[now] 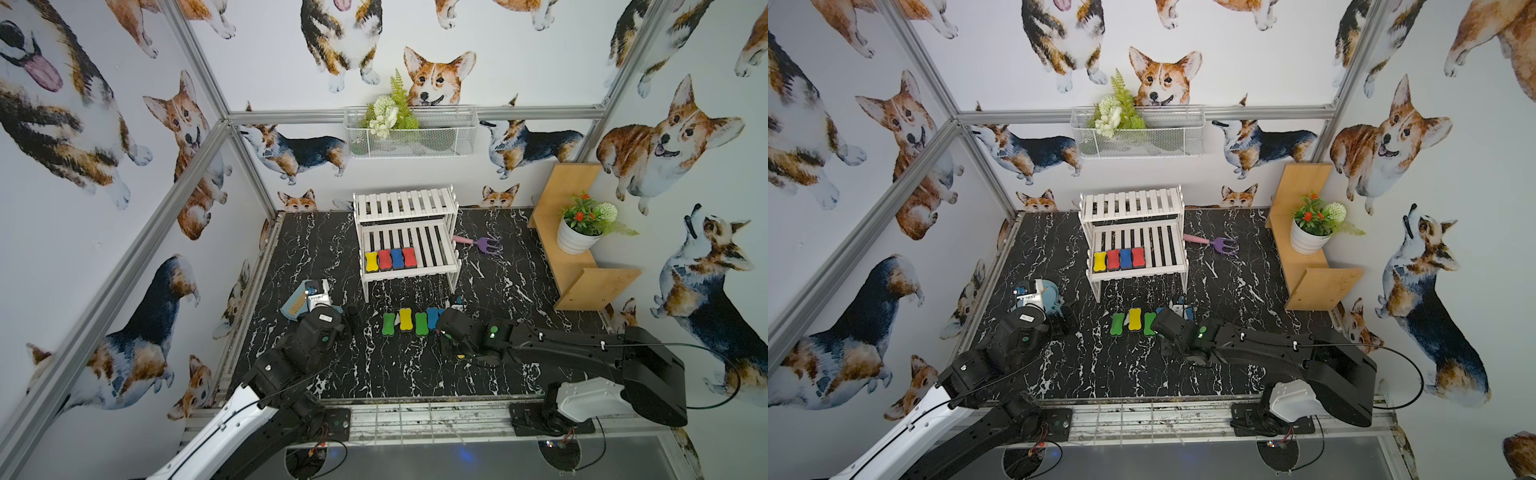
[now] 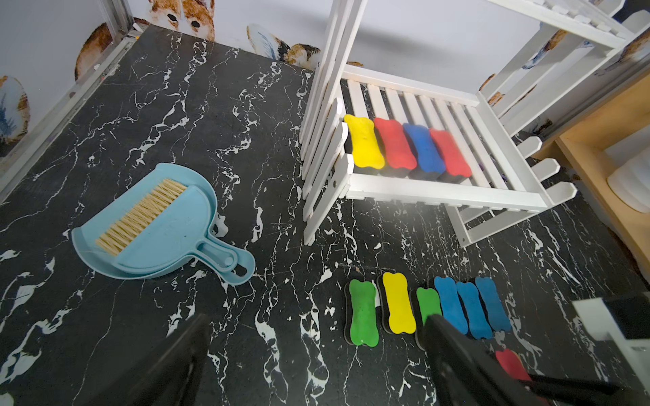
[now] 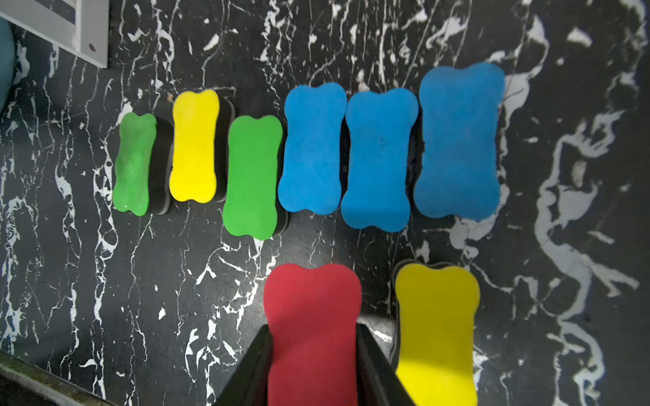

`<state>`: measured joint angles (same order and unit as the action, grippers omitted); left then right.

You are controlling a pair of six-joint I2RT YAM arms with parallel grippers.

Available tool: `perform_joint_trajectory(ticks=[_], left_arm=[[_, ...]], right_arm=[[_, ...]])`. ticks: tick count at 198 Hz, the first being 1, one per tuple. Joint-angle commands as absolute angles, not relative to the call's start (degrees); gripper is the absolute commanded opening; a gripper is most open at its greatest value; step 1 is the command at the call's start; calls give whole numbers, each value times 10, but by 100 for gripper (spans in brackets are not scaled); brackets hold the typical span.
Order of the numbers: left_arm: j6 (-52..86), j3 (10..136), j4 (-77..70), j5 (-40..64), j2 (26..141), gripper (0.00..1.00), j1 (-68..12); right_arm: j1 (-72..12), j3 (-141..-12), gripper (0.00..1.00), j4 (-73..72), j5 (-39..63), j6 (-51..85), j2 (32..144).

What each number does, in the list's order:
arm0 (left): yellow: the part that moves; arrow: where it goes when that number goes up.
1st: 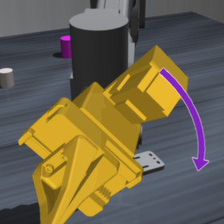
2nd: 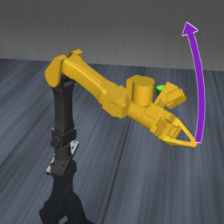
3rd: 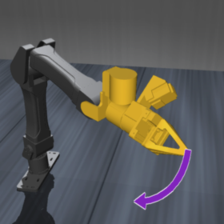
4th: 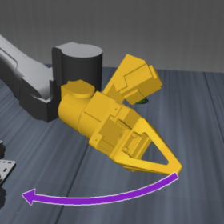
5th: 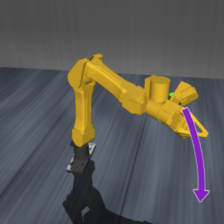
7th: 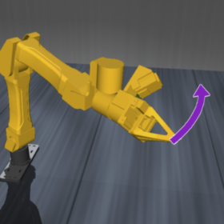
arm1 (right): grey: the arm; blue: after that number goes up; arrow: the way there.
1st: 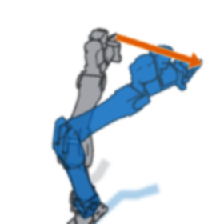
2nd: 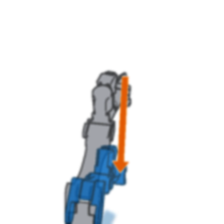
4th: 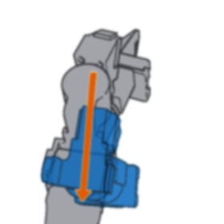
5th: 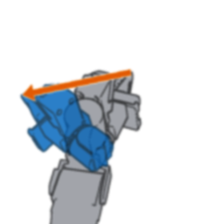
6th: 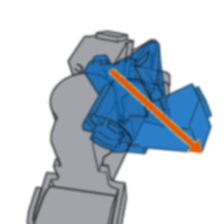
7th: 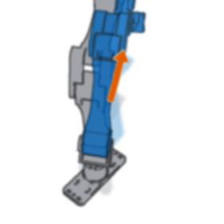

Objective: Remove the whiteboard erasers from the shelf
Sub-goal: Place the whiteboard eraser at the center of the board.

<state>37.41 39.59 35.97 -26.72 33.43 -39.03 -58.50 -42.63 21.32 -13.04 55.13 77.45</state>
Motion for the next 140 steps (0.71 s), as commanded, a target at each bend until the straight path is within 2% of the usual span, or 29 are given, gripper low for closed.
perform_joint_trajectory(ticks=[1, 75, 140], left_arm=[[365, 404, 358, -269, 336, 99, -389], [373, 393, 346, -263, 342, 99, -388], [372, 394, 348, -260, 345, 99, -389]], right_arm=[[-587, -411, 38, 209, -115, 575, 773], [-563, -412, 39, 184, -99, 549, 830], [-551, -417, 49, 166, -104, 534, 852]])
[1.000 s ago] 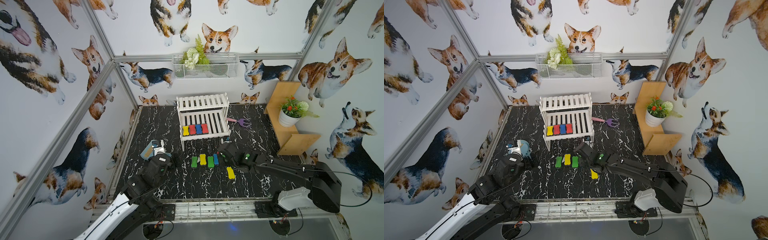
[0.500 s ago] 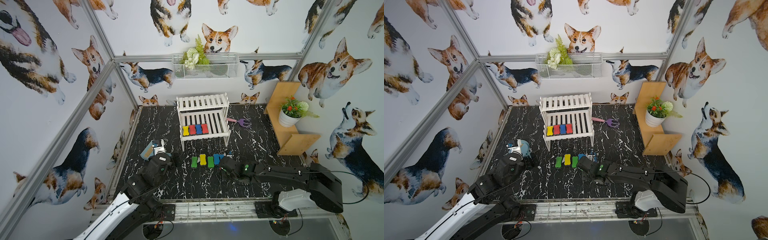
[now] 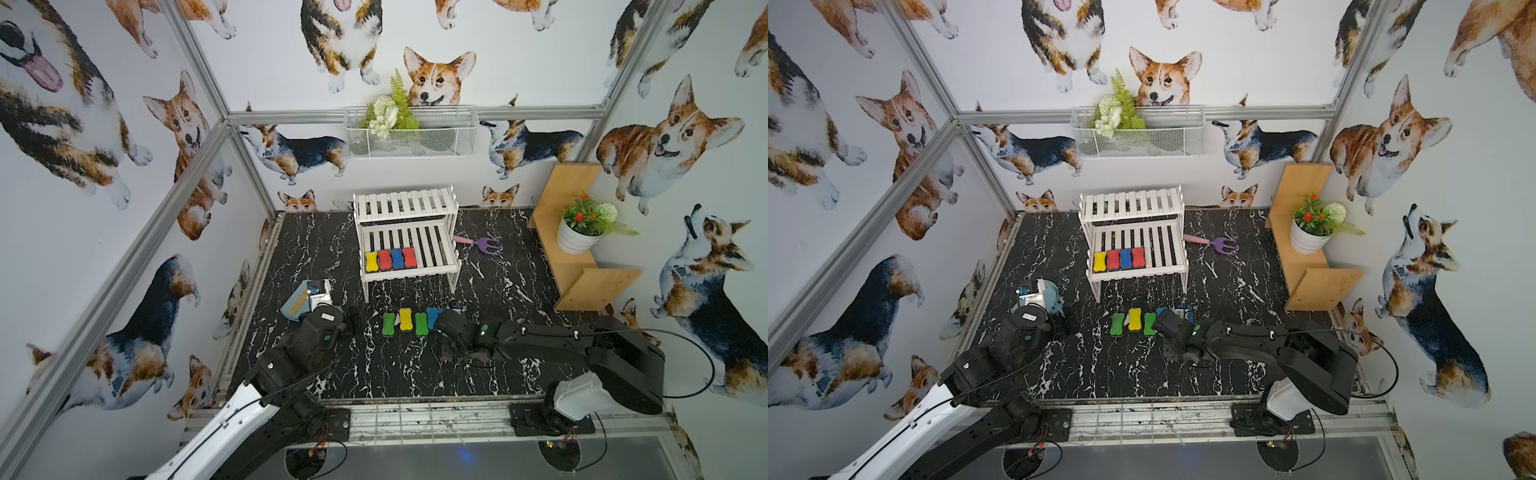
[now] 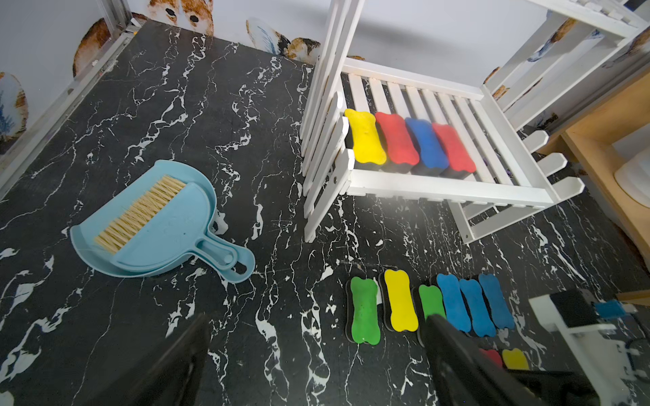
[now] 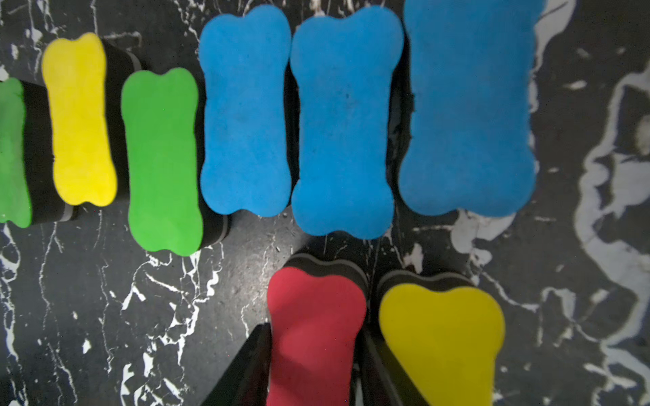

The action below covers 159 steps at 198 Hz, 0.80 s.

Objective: Remove the whiteboard erasers from the shelf
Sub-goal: Place the whiteboard eraser at the center of the board, then pick up the whiteboard eraser from the shelf.

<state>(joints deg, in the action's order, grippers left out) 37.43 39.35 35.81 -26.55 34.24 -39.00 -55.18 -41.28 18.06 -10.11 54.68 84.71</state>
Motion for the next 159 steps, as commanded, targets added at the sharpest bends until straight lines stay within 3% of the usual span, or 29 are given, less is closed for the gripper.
perform_joint_trajectory(ticks=[1, 75, 128, 159], left_arm=[[372, 394, 348, -261, 345, 99, -388], [368, 399, 348, -267, 346, 99, -389], [375, 397, 348, -261, 348, 99, -388], [380, 395, 347, -258, 346, 99, -388]], right_arm=[[-551, -417, 49, 167, -105, 534, 852], [-557, -498, 54, 198, -146, 458, 738], [-479, -703, 55, 158, -169, 304, 850], [-435, -771, 54, 147, -149, 287, 932]])
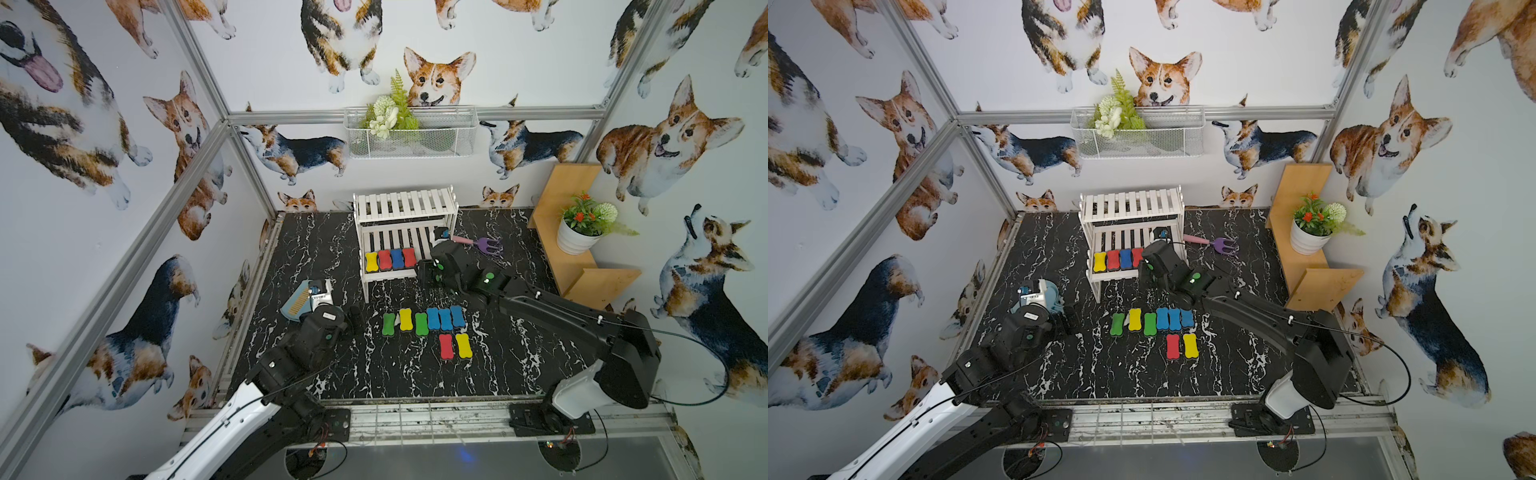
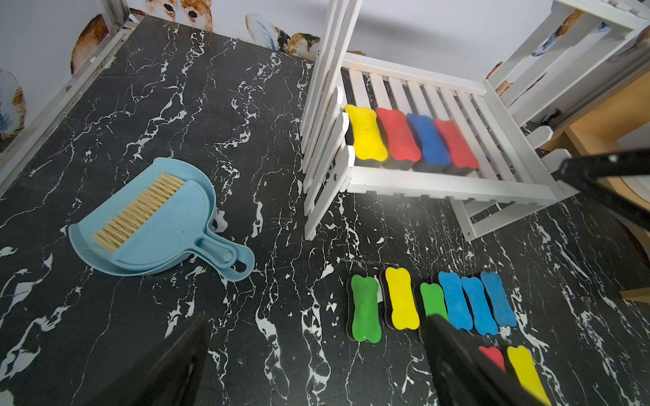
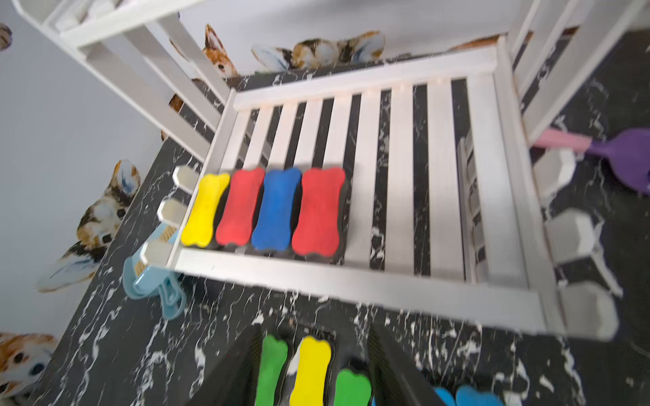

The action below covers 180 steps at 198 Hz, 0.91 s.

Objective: Remove the whiteboard erasers from the shelf
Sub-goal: Pick up the whiteboard eraser from the shelf.

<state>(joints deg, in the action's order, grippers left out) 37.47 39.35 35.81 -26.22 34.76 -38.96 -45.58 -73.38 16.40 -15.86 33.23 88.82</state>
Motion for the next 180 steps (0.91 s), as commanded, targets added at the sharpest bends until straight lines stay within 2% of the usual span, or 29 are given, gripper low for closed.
perform_joint_trajectory(ticks=[1, 73, 133, 180], left_arm=[[380, 395, 346, -258, 346, 99, -388], [378, 398, 350, -259, 348, 99, -388], [375, 402, 356, -263, 345, 99, -388], [375, 397, 356, -264, 338, 99, -388]], right_arm=[[-434, -772, 54, 147, -148, 286, 934], [-426, -817, 54, 122, -148, 298, 1012], [-425, -835, 47, 154, -161, 314, 1053], [-414, -809, 43, 164, -170, 325, 1039]])
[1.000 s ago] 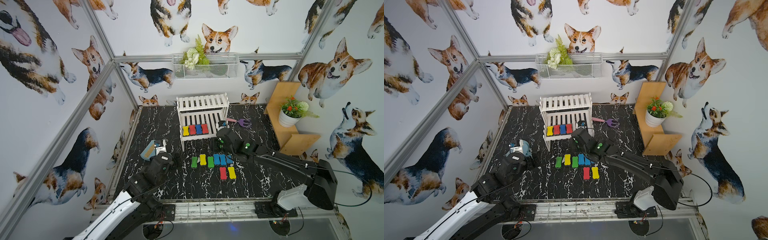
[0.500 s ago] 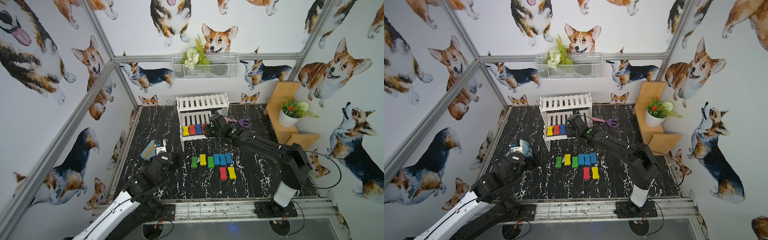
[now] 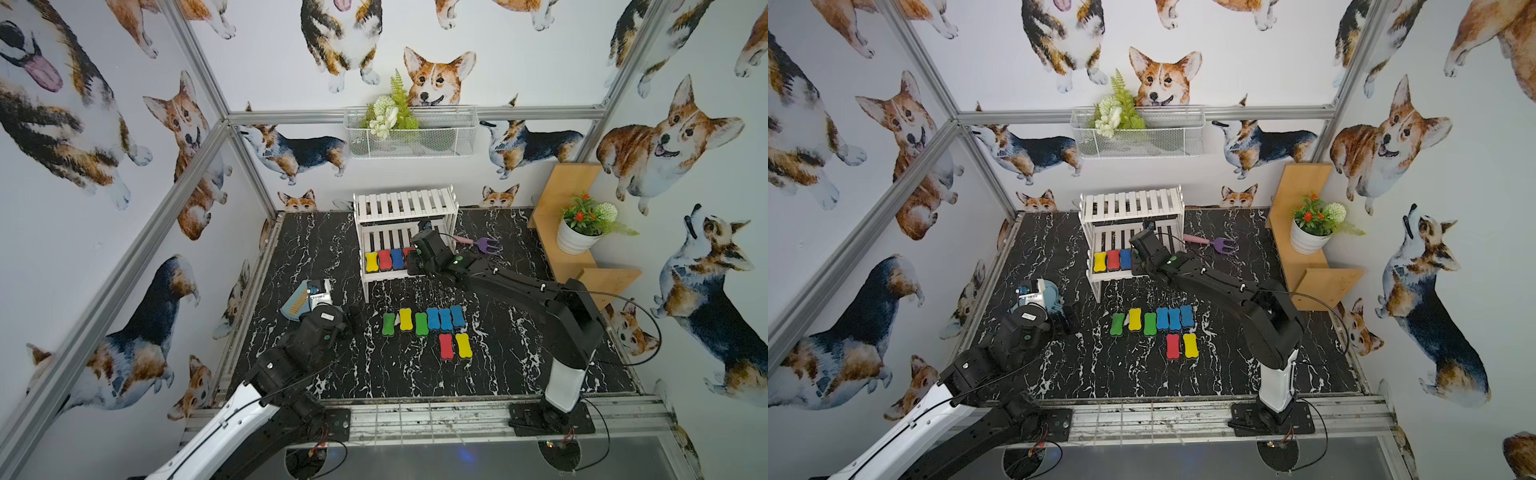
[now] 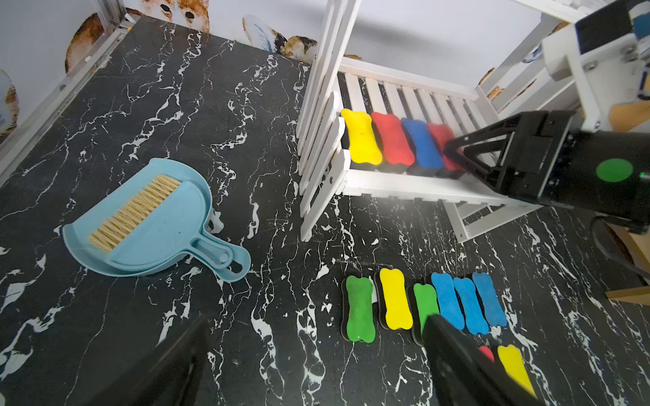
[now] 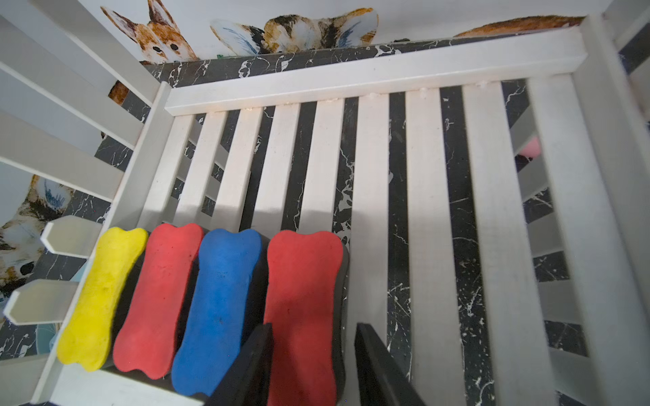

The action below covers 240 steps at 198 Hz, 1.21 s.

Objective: Remove the whiteboard erasers from the shelf
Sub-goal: Pick up the whiteboard eraser from the shelf.

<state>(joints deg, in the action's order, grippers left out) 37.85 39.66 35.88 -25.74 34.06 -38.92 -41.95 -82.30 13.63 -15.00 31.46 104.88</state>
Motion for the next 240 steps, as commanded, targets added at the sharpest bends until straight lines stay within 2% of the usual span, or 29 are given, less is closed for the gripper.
perform_joint_trajectory(ticks=[1, 47, 92, 118, 197, 240], left_arm=[[375, 397, 357, -263, 338, 99, -388], [376, 393, 357, -262, 333, 99, -388], [379, 389, 356, -263, 328, 99, -388], [379, 388, 353, -263, 327, 99, -388], [378, 390, 357, -265, 325, 99, -388], [379, 389, 359, -264, 323, 99, -387]], right_arm=[[-414, -809, 43, 164, -171, 325, 1038], [-399, -799, 44, 158, -161, 310, 1016], [-405, -834, 60, 168, -158, 286, 1009], [-406, -852, 62, 190, -174, 292, 1034], [-406, -878, 62, 201, -186, 289, 1074], [-406, -895, 54, 212, -187, 289, 1090]])
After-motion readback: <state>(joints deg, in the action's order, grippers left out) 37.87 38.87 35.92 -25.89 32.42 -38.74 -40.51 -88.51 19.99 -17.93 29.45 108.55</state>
